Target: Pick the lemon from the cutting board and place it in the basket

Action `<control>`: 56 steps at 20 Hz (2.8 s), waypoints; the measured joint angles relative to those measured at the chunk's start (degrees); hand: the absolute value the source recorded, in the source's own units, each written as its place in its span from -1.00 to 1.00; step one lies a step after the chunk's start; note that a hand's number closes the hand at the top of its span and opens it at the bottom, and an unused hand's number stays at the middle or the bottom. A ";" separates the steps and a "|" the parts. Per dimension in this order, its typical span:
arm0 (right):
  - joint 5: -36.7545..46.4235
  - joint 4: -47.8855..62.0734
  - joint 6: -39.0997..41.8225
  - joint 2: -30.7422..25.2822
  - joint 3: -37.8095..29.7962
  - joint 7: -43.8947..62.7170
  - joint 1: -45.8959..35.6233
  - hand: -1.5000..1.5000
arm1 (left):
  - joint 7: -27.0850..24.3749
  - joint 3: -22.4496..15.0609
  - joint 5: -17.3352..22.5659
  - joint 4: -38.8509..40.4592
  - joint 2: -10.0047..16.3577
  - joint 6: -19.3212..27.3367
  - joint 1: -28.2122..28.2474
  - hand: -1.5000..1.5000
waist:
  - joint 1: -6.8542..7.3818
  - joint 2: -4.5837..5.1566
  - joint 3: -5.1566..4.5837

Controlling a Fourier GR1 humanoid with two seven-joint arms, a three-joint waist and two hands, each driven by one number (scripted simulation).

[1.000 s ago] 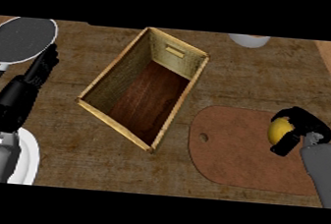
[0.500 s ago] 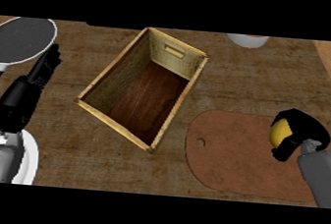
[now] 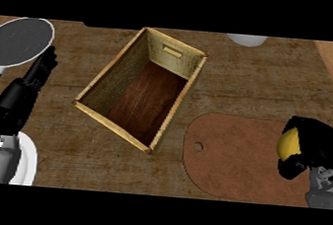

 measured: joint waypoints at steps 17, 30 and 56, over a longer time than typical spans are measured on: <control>-10.32 -25.85 -2.86 6.94 -9.27 11.25 -30.51 1.00 | 0.03 0.00 0.24 0.95 0.04 -1.17 -1.54 0.00 | 1.08 0.10 -0.03; -14.22 0.68 -1.34 16.94 -9.24 17.13 -66.31 1.00 | 0.46 -0.92 -0.58 0.52 -0.95 -1.09 -1.58 0.00 | 2.04 0.17 -0.09; -13.50 42.23 3.57 23.05 -7.74 14.92 -82.03 -1.00 | -1.25 -0.62 -1.45 0.99 -1.65 -0.71 -0.44 0.00 | 1.10 0.15 0.03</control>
